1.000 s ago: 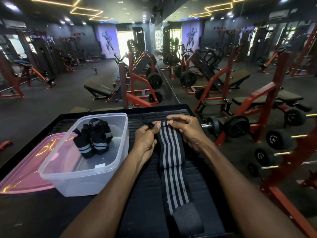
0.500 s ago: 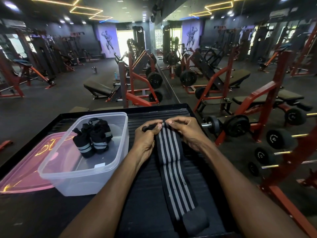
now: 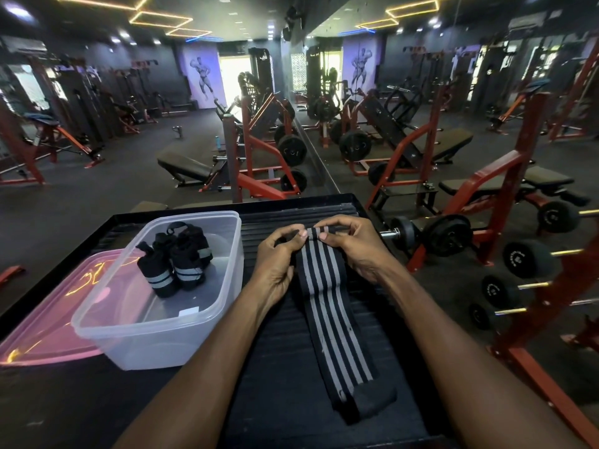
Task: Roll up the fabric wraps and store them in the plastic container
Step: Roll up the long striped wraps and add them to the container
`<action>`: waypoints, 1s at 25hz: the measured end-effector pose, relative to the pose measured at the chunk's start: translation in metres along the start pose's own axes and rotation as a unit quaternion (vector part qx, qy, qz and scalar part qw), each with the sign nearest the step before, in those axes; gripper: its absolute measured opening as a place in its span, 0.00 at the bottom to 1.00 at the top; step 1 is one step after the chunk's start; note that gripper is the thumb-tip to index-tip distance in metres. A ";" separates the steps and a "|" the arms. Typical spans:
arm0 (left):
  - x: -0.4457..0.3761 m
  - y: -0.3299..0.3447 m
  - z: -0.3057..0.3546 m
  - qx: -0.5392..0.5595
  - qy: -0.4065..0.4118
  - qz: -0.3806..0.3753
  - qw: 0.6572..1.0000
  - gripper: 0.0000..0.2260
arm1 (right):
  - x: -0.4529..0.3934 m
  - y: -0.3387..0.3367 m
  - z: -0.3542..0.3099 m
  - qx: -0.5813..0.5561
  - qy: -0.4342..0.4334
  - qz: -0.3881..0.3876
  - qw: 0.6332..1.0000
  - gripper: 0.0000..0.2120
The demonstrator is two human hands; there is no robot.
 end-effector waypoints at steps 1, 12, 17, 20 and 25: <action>0.001 0.001 0.000 0.004 -0.002 -0.002 1.000 0.05 | 0.000 0.000 -0.001 -0.001 -0.008 0.004 1.000 0.09; 0.002 0.002 0.001 -0.029 -0.006 -0.002 1.000 0.07 | 0.000 0.001 -0.001 -0.007 -0.002 0.009 1.000 0.08; -0.002 -0.005 0.005 -0.111 0.053 0.013 0.992 0.05 | 0.004 0.004 0.000 -0.015 0.072 -0.033 0.997 0.07; -0.001 -0.001 0.005 -0.085 0.050 -0.008 0.995 0.05 | 0.005 0.002 -0.004 -0.025 0.047 -0.030 0.998 0.08; -0.001 0.000 0.001 -0.072 0.031 -0.018 0.997 0.05 | 0.005 0.003 -0.006 -0.023 0.017 -0.026 0.999 0.12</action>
Point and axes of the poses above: each hand's wrist, its own x-axis away from the middle knuckle, its own y-axis out of the palm, z = x × y, the point moved 4 cm from there along -x, towards the middle knuckle, and after that the axes turned 7 degrees about y, right-handed, at the moved point
